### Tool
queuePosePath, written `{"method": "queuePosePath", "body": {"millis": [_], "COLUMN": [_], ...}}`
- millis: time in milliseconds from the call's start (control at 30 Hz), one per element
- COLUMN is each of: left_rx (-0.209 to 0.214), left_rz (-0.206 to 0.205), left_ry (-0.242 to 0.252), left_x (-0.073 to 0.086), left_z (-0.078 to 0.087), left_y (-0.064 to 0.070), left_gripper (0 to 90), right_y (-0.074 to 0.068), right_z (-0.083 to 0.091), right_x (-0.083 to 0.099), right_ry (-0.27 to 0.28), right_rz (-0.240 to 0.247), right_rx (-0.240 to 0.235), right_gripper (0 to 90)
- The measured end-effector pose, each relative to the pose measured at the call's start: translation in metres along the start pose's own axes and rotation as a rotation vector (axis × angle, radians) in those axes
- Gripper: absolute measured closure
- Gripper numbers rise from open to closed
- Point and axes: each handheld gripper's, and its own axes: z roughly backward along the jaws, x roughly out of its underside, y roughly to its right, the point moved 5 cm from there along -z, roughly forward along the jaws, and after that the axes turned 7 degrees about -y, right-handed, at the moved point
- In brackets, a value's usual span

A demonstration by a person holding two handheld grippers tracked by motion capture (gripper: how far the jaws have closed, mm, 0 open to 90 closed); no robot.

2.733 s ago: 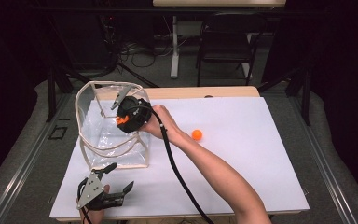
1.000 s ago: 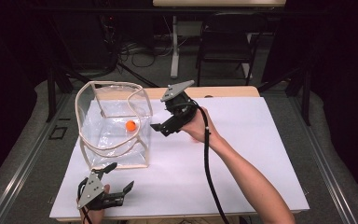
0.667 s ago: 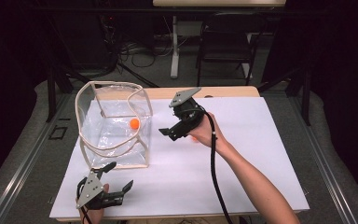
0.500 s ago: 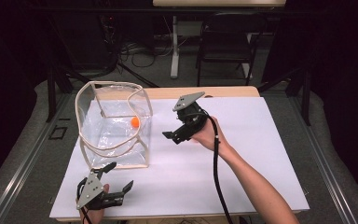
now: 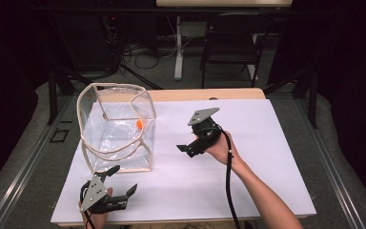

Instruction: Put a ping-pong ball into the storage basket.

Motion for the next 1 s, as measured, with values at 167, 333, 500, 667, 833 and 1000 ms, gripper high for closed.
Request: {"method": "queuePosePath", "body": {"millis": [167,333,500,667,833,1000], "left_rx": [0.000,-0.002,-0.006,-0.002,-0.003,-0.011], "left_rz": [-0.002,-0.001,-0.002,-0.002,-0.002,0.005], "left_ry": [0.005,0.005,0.007,0.002,0.004,0.011], "left_x": [0.000,0.000,0.000,0.000,0.001,0.001], "left_z": [0.001,0.001,0.002,0.001,0.002,0.004], "left_y": [0.001,0.001,0.000,0.000,-0.001,-0.001], "left_gripper": [15.6,15.6,15.6,15.6,15.6,15.6], "right_y": [0.002,0.001,0.003,0.005,0.007,0.009], "right_z": [-0.003,-0.006,-0.008,-0.011,-0.012,-0.015], "right_x": [0.012,0.025,0.038,0.050,0.059,0.069], "right_ry": [0.007,0.004,0.000,-0.019,-0.035,-0.058], "right_rz": [-0.027,-0.045,-0.066,-0.077,-0.087,-0.095], "right_rx": [0.000,-0.016,-0.017,-0.014,-0.006,0.001], "right_gripper": [2.5,2.5,2.6,2.7,2.7,2.7]}}
